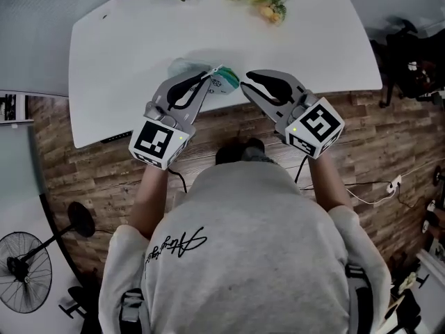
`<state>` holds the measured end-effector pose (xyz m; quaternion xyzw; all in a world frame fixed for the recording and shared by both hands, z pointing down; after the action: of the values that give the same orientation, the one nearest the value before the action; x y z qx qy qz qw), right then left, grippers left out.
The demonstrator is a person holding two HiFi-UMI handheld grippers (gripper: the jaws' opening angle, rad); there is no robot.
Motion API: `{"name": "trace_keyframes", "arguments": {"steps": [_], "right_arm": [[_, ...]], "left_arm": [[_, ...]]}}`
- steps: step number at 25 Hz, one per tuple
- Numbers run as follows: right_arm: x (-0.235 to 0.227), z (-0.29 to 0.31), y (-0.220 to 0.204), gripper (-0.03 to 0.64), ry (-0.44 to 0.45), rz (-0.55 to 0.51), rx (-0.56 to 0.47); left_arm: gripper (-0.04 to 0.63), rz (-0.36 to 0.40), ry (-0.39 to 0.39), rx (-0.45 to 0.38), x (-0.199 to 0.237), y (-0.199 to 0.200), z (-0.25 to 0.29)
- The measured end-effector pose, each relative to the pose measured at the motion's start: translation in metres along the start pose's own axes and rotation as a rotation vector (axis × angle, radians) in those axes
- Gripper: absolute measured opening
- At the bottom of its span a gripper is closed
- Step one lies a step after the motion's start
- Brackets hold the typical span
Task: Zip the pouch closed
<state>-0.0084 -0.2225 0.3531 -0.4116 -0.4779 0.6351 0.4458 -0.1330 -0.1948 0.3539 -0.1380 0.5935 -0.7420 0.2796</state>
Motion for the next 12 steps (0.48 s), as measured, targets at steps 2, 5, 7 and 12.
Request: {"name": "trace_keyframes", "arguments": {"steps": [2, 5, 7, 12], "right_arm": [[-0.006, 0.001, -0.002, 0.080, 0.029, 0.022, -0.002], [-0.017, 0.001, -0.003, 0.066, 0.036, 0.025, -0.007], [-0.021, 0.002, -0.002, 0.052, 0.017, -0.031, 0.009], [-0.023, 0.007, -0.005, 0.052, 0.019, -0.181, 0.077]], "left_arm": [[0.015, -0.002, -0.010, 0.004, -0.004, -0.002, 0.003], [0.015, 0.000, -0.026, 0.009, -0.009, -0.002, 0.007], [0.015, 0.011, -0.035, 0.013, -0.012, -0.001, 0.009], [0.015, 0.042, -0.055, 0.016, -0.021, 0.002, 0.014]]}}
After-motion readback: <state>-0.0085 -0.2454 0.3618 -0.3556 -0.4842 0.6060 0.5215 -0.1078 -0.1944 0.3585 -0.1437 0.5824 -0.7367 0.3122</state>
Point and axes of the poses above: the fingertips, and each gripper's own axes: z forward along the fingers, x to its left, y out of its top, the point moved 4 cm from there along -z, backward along the fingers, and after that the axes turned 3 degrees about x, right-handed, at the moved point
